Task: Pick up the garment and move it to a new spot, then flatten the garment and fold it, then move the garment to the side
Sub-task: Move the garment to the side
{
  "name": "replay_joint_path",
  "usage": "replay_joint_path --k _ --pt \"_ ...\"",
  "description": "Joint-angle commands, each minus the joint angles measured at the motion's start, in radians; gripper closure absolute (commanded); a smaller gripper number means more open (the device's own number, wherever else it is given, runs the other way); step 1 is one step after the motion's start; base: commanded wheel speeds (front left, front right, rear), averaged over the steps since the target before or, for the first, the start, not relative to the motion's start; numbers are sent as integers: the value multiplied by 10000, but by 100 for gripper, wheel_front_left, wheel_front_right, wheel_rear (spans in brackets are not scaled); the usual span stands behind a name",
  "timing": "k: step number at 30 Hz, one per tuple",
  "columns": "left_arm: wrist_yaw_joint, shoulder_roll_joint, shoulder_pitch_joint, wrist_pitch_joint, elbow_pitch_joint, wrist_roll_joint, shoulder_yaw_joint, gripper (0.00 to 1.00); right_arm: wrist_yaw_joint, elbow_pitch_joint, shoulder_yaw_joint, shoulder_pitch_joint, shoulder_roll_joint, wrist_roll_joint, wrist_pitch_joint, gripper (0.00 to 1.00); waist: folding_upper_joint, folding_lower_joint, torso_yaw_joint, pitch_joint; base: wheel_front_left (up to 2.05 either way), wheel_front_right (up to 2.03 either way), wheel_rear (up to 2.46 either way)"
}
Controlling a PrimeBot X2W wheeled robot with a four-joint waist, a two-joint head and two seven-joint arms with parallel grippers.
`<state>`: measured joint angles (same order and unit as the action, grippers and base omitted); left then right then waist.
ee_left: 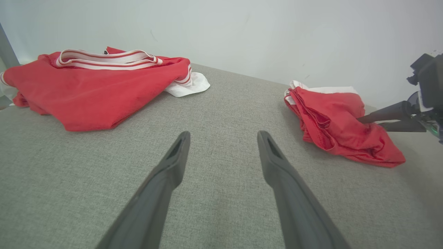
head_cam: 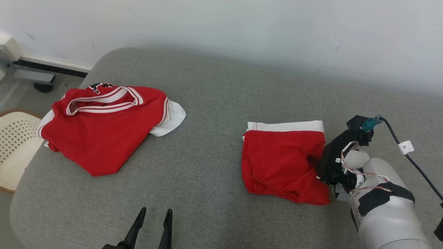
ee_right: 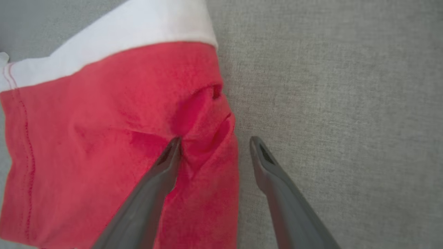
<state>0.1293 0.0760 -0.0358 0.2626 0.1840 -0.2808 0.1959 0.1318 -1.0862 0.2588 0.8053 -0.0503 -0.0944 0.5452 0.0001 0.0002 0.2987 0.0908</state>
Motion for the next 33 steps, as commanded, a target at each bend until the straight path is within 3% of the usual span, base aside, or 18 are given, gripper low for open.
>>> replay_joint_path --k 1,5,6,7,8,9,16,22,33 --pt "9 -23 162 28 -41 3 18 0 -24 -118 40 104 -2 96 -37 0 -1 -2 100 135 0 0 0" --pt "10 -66 276 28 -16 1 95 0 -24 -797 64 390 7 283 -178 0 -1 -2 146 341 0 0 0" --pt "10 -76 308 28 3 1 110 0 -24 -974 14 443 7 306 -236 18 -1 -2 146 378 0 0 0" --pt "10 -86 353 28 6 -2 92 0 -24 -1142 -48 516 10 340 -303 55 -1 -2 126 421 0 0 0" --pt "10 -94 406 28 15 -5 84 0 -24 -1273 -91 578 15 377 -390 67 -1 -2 99 451 0 0 0" --pt "10 -104 430 28 14 -10 57 0 -24 -1360 -142 626 20 395 -490 100 -1 -2 43 486 0 0 0" --pt "10 -131 550 28 -105 105 -160 0 -35 -1468 -394 698 -65 828 -1310 100 -1 -2 -752 626 0 0 0" --pt "10 -34 661 26 -291 188 -347 0 -32 -667 -861 429 -187 1386 -1775 100 -1 -2 -1941 763 0 0 0" --pt "10 290 1439 28 -1433 18 -498 0 -26 1758 -1026 -689 -2014 1505 -1878 100 -1 -2 -3483 1794 0 0 0"
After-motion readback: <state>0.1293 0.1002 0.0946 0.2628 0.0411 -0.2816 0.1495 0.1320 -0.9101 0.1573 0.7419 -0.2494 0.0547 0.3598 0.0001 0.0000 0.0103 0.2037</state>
